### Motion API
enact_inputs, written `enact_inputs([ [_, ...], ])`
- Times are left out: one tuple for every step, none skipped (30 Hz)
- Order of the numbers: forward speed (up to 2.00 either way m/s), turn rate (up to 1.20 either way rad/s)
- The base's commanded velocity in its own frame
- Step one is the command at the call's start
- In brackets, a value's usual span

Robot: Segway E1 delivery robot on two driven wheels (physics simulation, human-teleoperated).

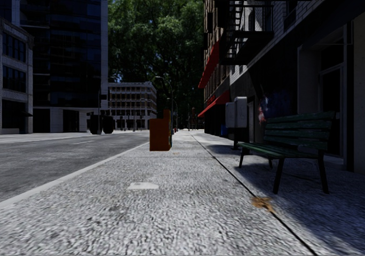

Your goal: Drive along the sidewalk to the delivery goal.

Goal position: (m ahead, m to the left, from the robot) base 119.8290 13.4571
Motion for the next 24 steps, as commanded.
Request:
enact_inputs([
  [2.0, 0.0],
  [2.0, 0.0],
  [2.0, 0.0],
  [2.0, 0.0],
  [2.0, 0.0],
  [2.0, 0.0],
  [2.0, 0.0],
  [2.0, 0.0],
  [2.0, 0.0],
  [2.0, 0.0],
  [2.0, 0.0],
  [2.0, 0.0],
  [2.0, 0.0],
  [2.0, 0.0],
  [2.0, 0.0],
  [2.0, 0.0],
  [2.0, 0.0],
  [2.0, 0.0],
  [2.0, 0.0],
  [2.0, 0.0],
  [2.0, 0.0],
  [2.0, 0.0],
  [2.0, 0.0],
  [2.0, 0.0],
])
